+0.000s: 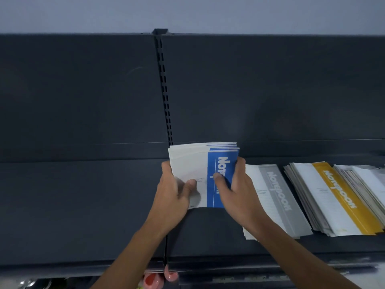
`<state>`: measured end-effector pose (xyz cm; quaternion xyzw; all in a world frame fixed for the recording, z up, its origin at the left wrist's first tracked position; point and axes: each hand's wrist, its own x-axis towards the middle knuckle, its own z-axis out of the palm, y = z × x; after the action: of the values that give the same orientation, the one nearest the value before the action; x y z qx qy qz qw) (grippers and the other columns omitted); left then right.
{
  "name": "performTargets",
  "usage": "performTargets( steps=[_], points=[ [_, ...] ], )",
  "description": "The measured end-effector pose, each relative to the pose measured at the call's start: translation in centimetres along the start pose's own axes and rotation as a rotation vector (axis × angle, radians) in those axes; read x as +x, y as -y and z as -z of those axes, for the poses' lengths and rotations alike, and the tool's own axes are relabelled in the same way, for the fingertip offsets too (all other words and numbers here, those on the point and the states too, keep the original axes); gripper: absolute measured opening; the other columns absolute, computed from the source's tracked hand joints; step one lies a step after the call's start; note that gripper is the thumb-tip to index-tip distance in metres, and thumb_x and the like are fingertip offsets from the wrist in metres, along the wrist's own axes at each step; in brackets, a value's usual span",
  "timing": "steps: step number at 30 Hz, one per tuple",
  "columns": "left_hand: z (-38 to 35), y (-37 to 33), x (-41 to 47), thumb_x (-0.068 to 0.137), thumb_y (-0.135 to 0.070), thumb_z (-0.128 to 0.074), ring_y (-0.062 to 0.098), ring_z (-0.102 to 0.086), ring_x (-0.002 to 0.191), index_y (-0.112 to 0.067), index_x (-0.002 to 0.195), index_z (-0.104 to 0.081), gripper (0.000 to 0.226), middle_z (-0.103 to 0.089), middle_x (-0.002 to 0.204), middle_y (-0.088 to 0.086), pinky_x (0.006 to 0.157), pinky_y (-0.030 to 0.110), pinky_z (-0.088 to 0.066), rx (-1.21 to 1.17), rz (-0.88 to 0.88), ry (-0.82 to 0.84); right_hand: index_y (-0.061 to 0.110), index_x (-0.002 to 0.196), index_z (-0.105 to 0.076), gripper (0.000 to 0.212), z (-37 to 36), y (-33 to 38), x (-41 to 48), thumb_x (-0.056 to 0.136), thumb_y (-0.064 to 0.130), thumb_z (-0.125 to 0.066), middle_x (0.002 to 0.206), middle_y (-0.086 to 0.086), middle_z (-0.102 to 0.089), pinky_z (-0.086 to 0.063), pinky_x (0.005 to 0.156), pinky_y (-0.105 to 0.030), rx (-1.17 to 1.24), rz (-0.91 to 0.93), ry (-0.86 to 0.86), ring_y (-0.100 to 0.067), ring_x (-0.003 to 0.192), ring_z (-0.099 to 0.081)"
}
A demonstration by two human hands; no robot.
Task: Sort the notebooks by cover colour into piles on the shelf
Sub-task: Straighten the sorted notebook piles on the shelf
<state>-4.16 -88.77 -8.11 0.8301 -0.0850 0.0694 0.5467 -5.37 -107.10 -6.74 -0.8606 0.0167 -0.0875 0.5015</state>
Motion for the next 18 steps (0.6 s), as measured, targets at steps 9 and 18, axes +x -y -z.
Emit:
performTargets(
  steps=[9, 18],
  points=[
    [-0.7, 0.7, -1.4, 0.096, -0.028, -0.058, -0.006, -0.057, 0.106, -0.038, 0.123, -0.028, 0.042, -0.058, 0.114, -0.027, 0.074, 0.012, -0.047, 0.042, 0.106, 0.055, 0.039, 0.123, -0.042, 0.031, -1.5, -2.3, -2.0, 0.099, 0.025, -0.056, 0.111, 0.033, -0.057, -0.05, 0.077, -0.012, 0.044, 0.018, 0.002, 0.008, 0.103, -0.059],
    [-0.3, 1.1, -0.2, 0.092, -0.014, -0.062, 0.008, -0.049, 0.083, -0.014, 0.117, -0.046, 0.03, -0.045, 0.109, 0.001, 0.064, 0.017, -0.038, 0.356, 0.161, -0.026, 0.024, 0.109, -0.049, 0.018, -1.9, -2.8, 0.0, 0.095, 0.02, -0.06, 0.106, 0.007, -0.05, -0.042, 0.065, -0.017, -0.214, -0.043, -0.034, -0.006, 0.09, -0.055]
  ],
)
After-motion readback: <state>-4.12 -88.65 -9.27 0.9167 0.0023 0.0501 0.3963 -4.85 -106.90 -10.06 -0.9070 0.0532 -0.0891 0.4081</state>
